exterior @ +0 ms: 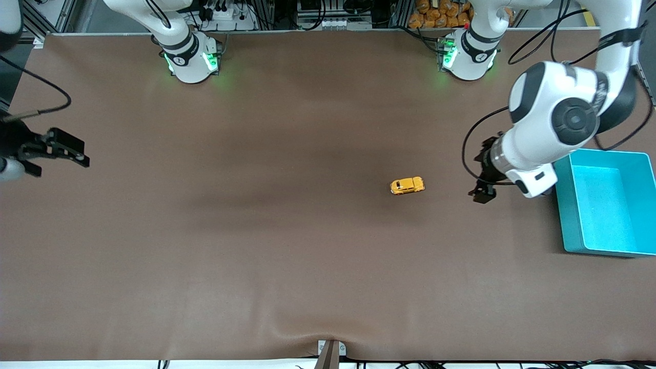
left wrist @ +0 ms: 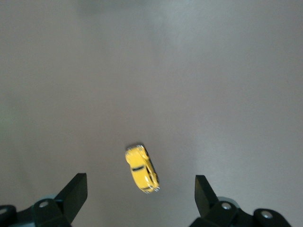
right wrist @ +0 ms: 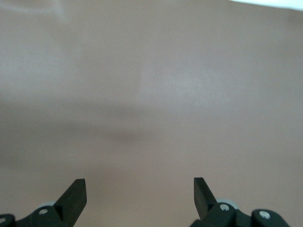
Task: Wind and store yellow beetle car
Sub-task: 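Lower the left gripper onto the yellow car and close it, then lift the yellow car off the table with the left gripper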
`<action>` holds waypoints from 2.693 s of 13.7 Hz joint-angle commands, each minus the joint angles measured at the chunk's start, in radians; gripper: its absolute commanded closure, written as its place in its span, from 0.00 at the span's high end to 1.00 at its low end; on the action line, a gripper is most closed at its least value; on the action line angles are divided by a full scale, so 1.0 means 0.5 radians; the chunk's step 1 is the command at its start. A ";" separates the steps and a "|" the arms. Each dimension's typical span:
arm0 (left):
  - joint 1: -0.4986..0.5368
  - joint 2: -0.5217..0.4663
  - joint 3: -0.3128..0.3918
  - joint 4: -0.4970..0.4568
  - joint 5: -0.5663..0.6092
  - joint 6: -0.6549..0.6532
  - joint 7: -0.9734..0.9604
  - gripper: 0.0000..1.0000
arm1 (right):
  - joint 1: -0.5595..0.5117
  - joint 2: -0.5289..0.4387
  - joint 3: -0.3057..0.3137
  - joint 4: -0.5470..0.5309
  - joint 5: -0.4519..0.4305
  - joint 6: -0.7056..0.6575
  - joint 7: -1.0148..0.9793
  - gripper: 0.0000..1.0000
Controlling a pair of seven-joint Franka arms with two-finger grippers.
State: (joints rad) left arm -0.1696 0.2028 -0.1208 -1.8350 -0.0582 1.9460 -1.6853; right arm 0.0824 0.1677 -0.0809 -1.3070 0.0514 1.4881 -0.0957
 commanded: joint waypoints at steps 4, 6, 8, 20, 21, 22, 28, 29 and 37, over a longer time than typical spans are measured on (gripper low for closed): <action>-0.185 0.097 0.005 -0.137 -0.111 0.240 -0.412 1.00 | 0.013 -0.166 0.042 -0.180 -0.032 -0.114 0.556 1.00; -0.271 0.116 0.008 -0.235 -0.111 0.360 -0.434 1.00 | -0.039 -0.243 0.045 -0.260 -0.032 -0.102 0.563 1.00; -0.305 0.128 0.008 -0.312 -0.111 0.485 -0.488 1.00 | -0.076 -0.320 0.048 -0.279 -0.014 -0.114 0.557 1.00; -0.415 0.496 0.011 -0.328 -0.031 0.940 -0.664 1.00 | -0.128 -0.480 0.036 -0.414 -0.041 -0.145 0.523 1.00; -0.419 0.512 0.011 -0.331 -0.019 0.940 -0.664 1.00 | -0.067 -0.480 0.006 -0.411 -0.050 -0.135 0.514 1.00; -0.425 0.518 0.014 -0.331 -0.019 0.937 -0.664 1.00 | -0.045 -0.483 -0.004 -0.411 -0.066 -0.132 0.507 1.00; -0.428 0.585 0.015 -0.346 0.122 0.940 -0.765 1.00 | -0.021 -0.474 -0.001 -0.414 -0.069 -0.102 0.385 1.00; -0.428 0.591 0.015 -0.346 0.153 0.940 -0.795 1.00 | -0.021 -0.470 -0.001 -0.417 -0.069 -0.099 0.385 1.00; -0.468 0.595 0.015 -0.380 0.162 0.940 -0.842 1.00 | -0.008 -0.461 -0.001 -0.448 -0.069 -0.056 0.385 1.00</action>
State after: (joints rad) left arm -0.3934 0.5036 -0.1234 -2.0122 -0.0028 2.4031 -2.0739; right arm 0.0599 -0.0444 -0.0679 -1.5115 0.0313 1.4476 0.1055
